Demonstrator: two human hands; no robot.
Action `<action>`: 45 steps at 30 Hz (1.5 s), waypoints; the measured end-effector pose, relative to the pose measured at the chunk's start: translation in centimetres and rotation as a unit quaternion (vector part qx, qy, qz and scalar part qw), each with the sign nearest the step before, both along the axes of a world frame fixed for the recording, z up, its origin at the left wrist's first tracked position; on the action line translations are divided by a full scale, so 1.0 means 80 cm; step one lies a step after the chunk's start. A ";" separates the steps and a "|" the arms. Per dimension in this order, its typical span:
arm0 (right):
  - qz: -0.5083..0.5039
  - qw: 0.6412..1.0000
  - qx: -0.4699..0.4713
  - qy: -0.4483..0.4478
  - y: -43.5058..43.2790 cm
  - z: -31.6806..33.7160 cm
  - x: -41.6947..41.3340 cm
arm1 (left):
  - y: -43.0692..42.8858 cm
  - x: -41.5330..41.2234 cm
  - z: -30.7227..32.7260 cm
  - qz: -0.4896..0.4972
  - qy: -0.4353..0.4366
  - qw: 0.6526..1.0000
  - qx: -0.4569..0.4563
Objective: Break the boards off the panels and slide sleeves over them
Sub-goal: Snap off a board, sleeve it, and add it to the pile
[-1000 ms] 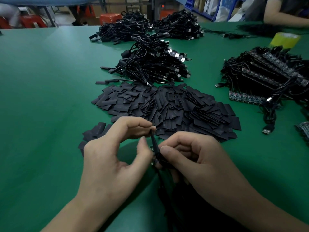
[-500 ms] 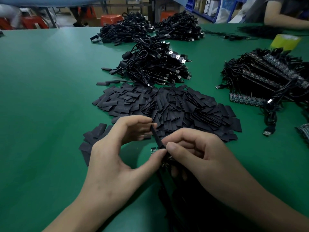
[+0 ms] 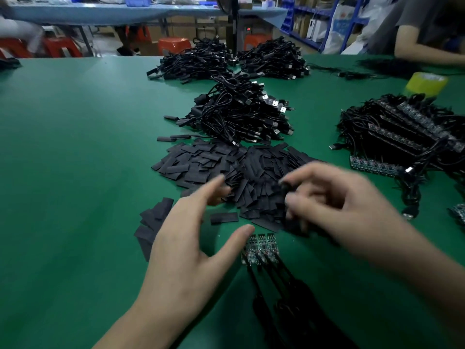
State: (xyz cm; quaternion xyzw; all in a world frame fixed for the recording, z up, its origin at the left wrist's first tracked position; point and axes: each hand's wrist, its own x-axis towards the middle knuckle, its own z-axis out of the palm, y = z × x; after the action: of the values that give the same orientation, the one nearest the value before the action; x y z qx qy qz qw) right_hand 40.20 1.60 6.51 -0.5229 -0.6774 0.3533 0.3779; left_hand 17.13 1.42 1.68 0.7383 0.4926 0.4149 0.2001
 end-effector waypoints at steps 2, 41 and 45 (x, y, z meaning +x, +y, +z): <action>-0.060 0.990 0.079 -0.102 0.033 0.029 0.009 | 0.000 0.000 -0.001 0.001 0.129 0.991 0.020; 0.038 0.993 -0.058 0.093 -0.018 -0.035 -0.054 | -0.001 0.003 0.013 -0.081 -0.301 0.933 -0.181; -0.003 0.994 -0.047 0.102 -0.021 -0.042 -0.056 | -0.001 0.004 0.014 -0.075 -0.308 0.930 -0.187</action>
State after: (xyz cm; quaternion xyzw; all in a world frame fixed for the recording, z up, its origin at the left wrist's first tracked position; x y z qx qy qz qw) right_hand 35.70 -0.07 3.13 -0.5036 -0.6158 0.4355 0.4213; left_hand 17.44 1.32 2.81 0.5581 0.4184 0.5065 0.5069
